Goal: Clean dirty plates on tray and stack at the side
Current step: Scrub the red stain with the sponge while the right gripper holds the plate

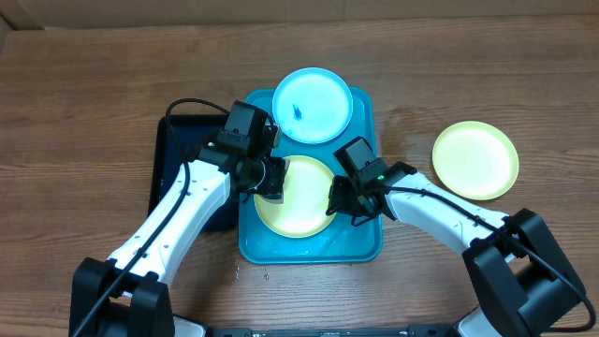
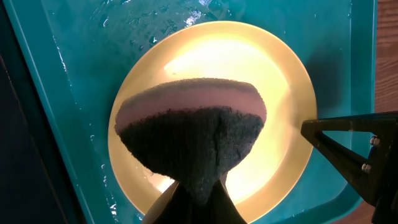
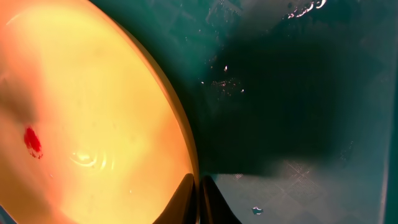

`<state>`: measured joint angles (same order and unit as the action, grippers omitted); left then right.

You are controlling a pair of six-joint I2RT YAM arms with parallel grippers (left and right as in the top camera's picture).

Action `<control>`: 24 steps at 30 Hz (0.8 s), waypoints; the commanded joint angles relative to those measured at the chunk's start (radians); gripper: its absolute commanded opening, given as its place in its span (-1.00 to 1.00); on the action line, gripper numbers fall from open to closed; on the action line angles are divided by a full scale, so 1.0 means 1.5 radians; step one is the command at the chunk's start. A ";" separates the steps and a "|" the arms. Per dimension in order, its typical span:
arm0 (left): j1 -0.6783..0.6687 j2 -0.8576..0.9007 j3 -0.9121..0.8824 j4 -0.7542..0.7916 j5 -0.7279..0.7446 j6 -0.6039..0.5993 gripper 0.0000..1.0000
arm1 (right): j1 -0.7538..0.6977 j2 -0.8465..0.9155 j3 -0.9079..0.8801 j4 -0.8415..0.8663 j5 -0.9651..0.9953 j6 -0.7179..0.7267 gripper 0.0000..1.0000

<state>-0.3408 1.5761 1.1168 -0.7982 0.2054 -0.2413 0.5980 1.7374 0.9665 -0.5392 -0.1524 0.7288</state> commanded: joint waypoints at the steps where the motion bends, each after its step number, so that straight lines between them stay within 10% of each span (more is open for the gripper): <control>1: -0.005 0.004 -0.014 0.008 -0.003 -0.012 -0.92 | 0.002 0.008 0.001 0.004 0.003 -0.002 -0.92; 24: -0.005 0.083 -0.089 0.118 -0.032 -0.039 -0.92 | 0.002 0.008 0.001 0.005 0.003 -0.002 -0.92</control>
<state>-0.3408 1.6531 0.9878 -0.6296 0.1677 -0.2867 0.5980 1.7382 0.9665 -0.5377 -0.1528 0.7288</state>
